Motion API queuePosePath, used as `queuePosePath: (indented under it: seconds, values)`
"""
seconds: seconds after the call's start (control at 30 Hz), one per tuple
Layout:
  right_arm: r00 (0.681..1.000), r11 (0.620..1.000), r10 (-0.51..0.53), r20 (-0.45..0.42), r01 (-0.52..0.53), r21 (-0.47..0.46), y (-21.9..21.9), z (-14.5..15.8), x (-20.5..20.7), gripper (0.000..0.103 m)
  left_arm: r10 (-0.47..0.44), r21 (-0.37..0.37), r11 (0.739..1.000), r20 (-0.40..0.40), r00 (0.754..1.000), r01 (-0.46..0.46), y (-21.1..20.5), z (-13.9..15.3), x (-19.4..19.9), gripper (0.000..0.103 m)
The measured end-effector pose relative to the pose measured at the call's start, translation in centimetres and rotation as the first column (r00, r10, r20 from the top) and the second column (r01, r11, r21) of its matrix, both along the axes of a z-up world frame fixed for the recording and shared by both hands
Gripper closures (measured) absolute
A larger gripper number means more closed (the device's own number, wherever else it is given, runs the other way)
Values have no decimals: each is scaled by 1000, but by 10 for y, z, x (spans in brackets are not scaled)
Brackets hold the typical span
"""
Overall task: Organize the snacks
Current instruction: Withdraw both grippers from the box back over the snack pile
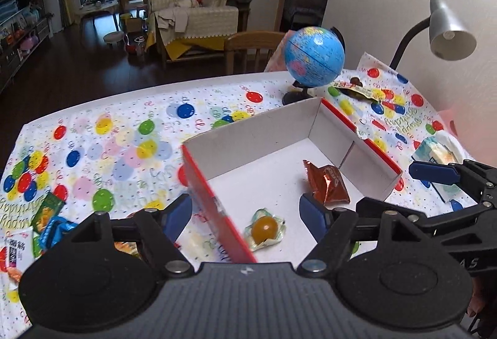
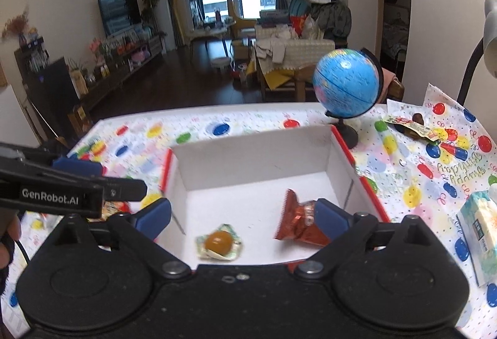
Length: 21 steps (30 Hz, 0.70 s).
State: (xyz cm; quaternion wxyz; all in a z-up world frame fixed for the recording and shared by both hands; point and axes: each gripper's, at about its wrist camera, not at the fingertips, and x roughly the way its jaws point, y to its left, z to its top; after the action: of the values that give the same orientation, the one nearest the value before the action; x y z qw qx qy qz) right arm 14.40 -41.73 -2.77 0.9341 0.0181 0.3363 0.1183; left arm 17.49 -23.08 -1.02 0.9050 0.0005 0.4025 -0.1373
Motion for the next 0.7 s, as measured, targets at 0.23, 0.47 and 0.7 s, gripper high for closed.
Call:
queuePosePath:
  seconds: [0.23,0.47,0.7]
  values:
    - [1000,999,12,24,-14,50,36,9,-19,1,37,-31,999,15,999,-36,50,8,-24,22]
    - [997,992,58,53,-63,106,77,8,-32,0,89,-55,995,44,995,-86,99,12,-47,21]
    - [996,989,65,55,-72,128,113,1,-37,0,156,-47,987,78,985,-152,148,11,-70,16]
